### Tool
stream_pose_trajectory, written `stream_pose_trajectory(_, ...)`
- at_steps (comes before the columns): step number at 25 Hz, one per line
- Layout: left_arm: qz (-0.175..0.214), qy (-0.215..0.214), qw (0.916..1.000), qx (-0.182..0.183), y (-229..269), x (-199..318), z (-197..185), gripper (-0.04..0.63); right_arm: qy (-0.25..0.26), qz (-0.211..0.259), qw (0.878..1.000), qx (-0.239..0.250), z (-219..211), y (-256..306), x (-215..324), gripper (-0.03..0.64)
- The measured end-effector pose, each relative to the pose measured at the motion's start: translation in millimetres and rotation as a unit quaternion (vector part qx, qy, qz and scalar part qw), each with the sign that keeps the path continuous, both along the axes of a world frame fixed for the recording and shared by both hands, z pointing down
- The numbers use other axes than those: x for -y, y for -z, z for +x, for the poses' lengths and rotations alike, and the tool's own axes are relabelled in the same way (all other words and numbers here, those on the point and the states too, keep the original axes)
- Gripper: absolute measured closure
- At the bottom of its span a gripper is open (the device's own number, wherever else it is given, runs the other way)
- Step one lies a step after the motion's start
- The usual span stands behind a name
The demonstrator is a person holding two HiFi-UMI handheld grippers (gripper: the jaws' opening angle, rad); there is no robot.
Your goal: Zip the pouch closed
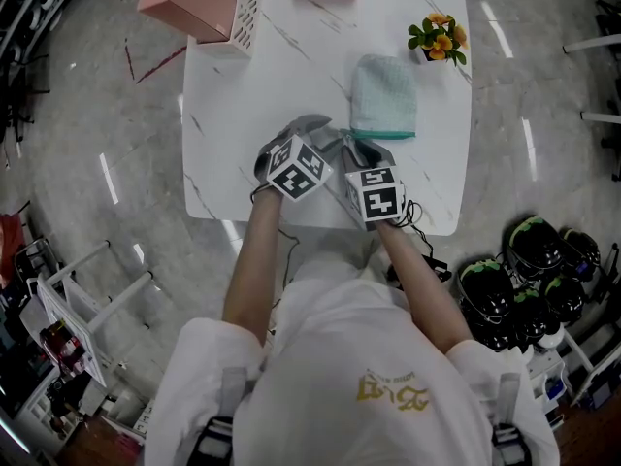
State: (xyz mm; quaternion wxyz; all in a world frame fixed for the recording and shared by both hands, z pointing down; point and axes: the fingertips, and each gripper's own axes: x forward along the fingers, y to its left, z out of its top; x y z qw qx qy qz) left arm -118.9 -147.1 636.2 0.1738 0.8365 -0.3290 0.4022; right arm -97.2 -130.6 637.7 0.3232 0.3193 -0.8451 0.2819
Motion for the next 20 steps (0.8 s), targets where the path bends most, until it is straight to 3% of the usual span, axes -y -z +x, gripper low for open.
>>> stream_pose_trajectory(11,-0.009,-0.029,0.9995,-0.009,-5.1,-1.9,9.3,0.473,-0.001,-0.004,1.0,-0.012,0.8,-4.1,2.0,0.54)
stream_pose_trajectory(16,-0.001,-0.019,0.9998,-0.011,-3.1,0.4,5.2,0.555,-0.004,0.003,1.0,-0.025,4.8,-5.8,5.3,0.594)
stream_pose_trajectory(20,-0.009,-0.017,0.9994,-0.029,-1.6,-2.3,4.0,0.557,0.013,0.003,1.0,-0.026,5.6,-6.0,5.4,0.598)
